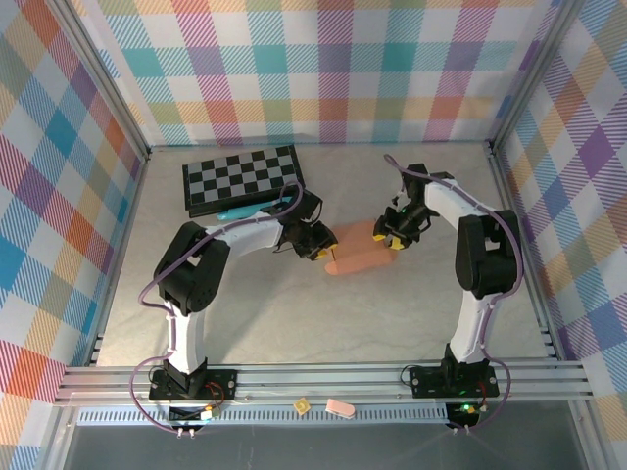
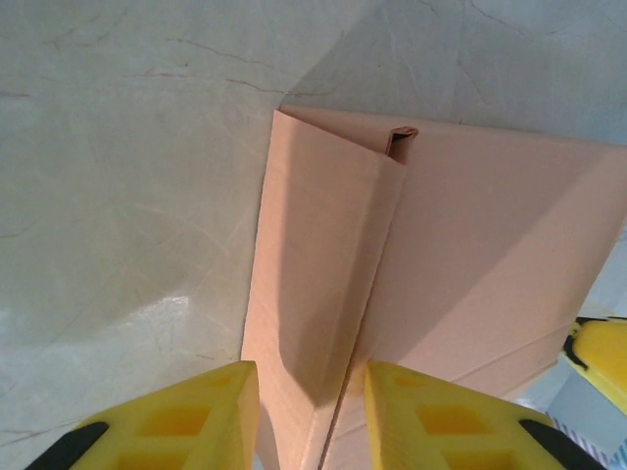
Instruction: Fold the paper box
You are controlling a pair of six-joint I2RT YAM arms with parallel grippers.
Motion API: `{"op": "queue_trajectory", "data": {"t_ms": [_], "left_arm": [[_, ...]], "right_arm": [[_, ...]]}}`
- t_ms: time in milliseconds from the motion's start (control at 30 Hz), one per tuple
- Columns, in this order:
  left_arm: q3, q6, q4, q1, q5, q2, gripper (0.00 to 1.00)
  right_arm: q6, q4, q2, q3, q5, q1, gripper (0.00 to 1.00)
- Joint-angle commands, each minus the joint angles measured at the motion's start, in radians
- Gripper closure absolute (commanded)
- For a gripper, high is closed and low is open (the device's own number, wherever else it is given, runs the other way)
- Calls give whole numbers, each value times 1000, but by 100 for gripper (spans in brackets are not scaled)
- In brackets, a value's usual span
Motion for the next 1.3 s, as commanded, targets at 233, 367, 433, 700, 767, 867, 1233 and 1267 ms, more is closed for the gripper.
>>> {"op": "queue_trajectory", "data": {"t_ms": [233,367,433,700,767,867,1233,1267], "left_arm": [[-48,-5,62,-5,7,16,85],[-50,-4,55,-5,7,14,89],[-51,0,54,-5,6,14,90],[-42,5,42,-6,6,10,93],[-41,8,37,-6,8,13,93],[-39,7,35,-6,14,16,95],[-36,25,-66,6,-68,-129,65],[-34,26,-72,10,-63,-142,64]], "right_arm": [[-8,23,18,-33,-3,4,71],[-12,17,23,-31,0,4,73],[-10,18,20,-32,0,4,75],[-9,19,15,-30,-8,4,80],[-7,20,15,-32,-9,4,80],[-7,22,13,-36,-9,4,81],[22,13,-68,-21,39,5,62],[31,14,-92,-22,61,1,57]]}}
